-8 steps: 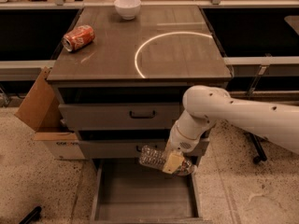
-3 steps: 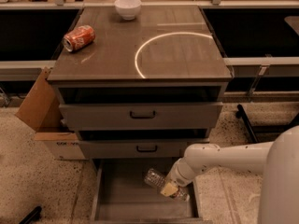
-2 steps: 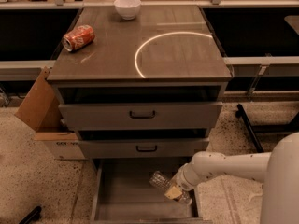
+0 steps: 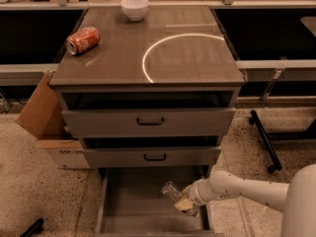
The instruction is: Place water bottle into bottom drawer
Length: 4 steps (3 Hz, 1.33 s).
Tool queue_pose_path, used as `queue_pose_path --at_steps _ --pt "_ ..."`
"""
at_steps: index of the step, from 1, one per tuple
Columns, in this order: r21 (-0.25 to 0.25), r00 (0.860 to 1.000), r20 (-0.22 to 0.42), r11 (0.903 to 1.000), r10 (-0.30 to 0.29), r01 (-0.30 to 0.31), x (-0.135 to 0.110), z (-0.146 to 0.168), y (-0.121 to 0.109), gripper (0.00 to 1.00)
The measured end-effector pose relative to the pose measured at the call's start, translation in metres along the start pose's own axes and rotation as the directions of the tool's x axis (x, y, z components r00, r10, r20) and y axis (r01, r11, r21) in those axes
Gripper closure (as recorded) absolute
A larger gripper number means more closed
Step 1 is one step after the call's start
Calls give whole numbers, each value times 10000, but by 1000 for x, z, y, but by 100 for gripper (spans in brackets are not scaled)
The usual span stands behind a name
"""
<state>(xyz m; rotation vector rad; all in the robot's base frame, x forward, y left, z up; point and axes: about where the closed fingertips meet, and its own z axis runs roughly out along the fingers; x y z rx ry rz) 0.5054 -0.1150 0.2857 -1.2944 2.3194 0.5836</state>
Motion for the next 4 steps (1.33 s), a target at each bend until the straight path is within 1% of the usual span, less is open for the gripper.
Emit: queue_pose_path --at_steps 1,2,3,4 --pt "-99 9986 207 9988 490 -489 15 30 -12 81" --pt "-299 9966 228 9964 797 -790 23 54 -20 58" --pt "-701 9945 121 9922 1044 -1033 29 81 -25 27" --pt "-956 9935 44 9891 1133 -1124 31 95 -27 4"
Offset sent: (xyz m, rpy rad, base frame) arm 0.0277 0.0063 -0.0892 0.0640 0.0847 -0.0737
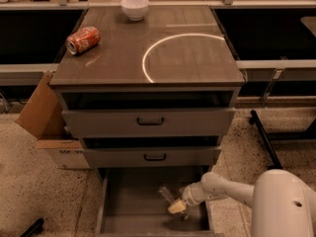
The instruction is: Place water bottle into bottom drawer
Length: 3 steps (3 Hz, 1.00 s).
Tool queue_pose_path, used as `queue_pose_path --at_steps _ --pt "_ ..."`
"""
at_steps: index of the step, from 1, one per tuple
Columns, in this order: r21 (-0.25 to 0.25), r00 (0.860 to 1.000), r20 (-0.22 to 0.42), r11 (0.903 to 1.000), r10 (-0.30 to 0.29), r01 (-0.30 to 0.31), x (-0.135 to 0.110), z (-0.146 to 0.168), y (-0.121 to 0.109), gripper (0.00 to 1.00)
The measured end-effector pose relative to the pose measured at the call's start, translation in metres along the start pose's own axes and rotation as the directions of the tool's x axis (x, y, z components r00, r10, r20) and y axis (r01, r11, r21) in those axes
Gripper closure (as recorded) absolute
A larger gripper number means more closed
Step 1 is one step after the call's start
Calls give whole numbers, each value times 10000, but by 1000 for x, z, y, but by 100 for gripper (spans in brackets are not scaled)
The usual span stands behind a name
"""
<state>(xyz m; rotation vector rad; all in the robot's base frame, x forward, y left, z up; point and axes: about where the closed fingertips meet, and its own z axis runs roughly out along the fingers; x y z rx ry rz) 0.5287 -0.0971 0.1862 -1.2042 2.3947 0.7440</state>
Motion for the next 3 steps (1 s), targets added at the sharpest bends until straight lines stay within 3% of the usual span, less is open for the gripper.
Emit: queue_pose_path --at_steps 1,2,3 --pt "2 10000 27 10000 -29 29 -2 -2 -1 0" --pt "729 9995 120 9969 -293 284 -8 -47 5 0" --pt "1510 9987 -24 9873 -500 497 -15 -103 21 0"
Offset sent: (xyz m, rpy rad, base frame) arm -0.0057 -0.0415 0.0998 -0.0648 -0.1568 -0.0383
